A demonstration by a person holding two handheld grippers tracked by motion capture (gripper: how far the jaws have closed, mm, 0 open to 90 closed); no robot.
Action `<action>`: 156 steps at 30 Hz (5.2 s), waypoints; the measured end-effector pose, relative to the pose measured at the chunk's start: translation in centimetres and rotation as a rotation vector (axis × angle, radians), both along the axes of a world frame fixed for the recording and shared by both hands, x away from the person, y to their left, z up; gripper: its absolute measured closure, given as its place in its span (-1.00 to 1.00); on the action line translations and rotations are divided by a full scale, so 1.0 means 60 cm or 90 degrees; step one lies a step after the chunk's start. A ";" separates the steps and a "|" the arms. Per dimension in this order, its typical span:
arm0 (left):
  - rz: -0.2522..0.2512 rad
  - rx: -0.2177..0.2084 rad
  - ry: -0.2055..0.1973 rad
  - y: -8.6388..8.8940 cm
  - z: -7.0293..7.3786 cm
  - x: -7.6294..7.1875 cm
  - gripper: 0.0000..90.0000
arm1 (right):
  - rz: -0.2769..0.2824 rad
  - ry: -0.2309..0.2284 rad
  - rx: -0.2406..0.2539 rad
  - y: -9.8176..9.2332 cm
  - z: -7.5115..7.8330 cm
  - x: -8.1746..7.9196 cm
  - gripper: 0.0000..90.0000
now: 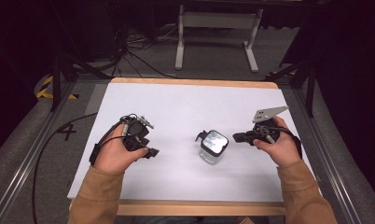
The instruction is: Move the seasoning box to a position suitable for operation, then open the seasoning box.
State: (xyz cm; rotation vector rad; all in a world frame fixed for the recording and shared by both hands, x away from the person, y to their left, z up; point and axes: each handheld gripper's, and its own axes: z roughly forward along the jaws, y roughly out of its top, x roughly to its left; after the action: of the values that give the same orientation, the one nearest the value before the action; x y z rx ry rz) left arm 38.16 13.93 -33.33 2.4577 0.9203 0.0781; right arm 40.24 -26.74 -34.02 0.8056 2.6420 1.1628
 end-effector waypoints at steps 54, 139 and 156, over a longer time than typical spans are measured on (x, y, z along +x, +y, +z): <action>-0.069 0.025 0.002 -0.065 -0.036 0.020 -0.12 | -0.019 0.038 -0.027 0.028 -0.090 0.018 1.00; -0.220 -0.150 -0.017 -0.270 -0.026 0.133 0.90 | -0.052 0.035 0.014 -0.047 -0.022 -0.035 0.91; -0.206 -0.152 0.001 -0.274 -0.031 0.135 0.92 | -0.046 0.034 0.012 -0.042 -0.023 -0.036 0.90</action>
State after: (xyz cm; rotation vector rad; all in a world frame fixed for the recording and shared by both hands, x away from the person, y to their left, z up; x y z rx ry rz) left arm 46.26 -2.50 -35.16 2.3472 0.4894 -0.1394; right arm 38.10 -29.29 -35.42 0.9394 2.6233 1.1662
